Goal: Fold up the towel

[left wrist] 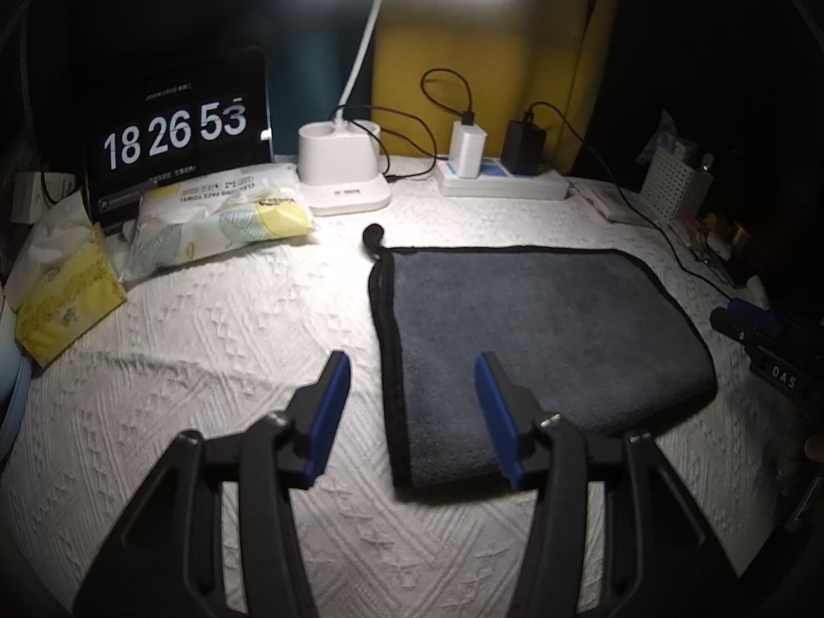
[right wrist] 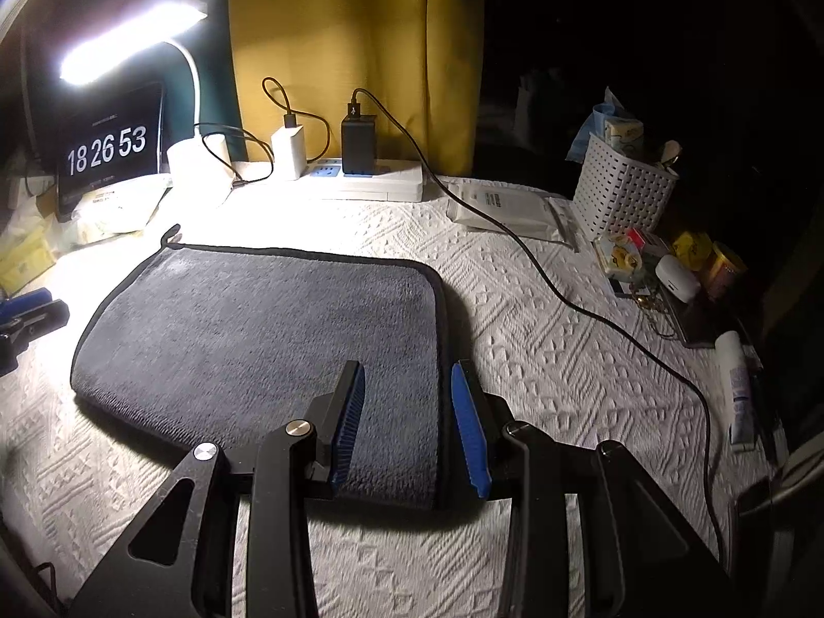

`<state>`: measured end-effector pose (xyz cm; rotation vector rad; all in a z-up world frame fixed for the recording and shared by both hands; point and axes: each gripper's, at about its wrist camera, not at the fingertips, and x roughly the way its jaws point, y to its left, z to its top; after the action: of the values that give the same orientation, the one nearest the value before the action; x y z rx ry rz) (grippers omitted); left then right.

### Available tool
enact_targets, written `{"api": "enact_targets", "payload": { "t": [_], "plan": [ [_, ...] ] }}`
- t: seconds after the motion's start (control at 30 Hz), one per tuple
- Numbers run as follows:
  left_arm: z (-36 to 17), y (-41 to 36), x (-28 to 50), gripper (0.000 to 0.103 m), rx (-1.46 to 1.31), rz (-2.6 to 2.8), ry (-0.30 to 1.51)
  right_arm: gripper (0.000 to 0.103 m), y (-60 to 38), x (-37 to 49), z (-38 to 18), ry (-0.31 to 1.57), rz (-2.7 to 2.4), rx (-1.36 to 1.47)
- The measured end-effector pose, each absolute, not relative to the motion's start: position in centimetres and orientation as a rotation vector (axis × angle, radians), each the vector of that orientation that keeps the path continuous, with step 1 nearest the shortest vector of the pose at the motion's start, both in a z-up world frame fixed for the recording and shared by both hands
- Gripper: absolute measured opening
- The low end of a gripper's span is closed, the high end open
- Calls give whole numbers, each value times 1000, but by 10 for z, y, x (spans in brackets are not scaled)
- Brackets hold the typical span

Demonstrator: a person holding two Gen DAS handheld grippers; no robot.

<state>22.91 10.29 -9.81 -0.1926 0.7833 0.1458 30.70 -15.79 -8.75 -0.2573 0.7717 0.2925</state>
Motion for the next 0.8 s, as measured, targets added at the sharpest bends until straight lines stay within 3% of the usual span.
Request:
{"api": "enact_targets", "payload": {
  "t": [0.8],
  "plan": [
    [-73, 68, 166, 52, -139, 135, 697, 37, -158, 243, -64, 712, 312, -253]
  ]
}}
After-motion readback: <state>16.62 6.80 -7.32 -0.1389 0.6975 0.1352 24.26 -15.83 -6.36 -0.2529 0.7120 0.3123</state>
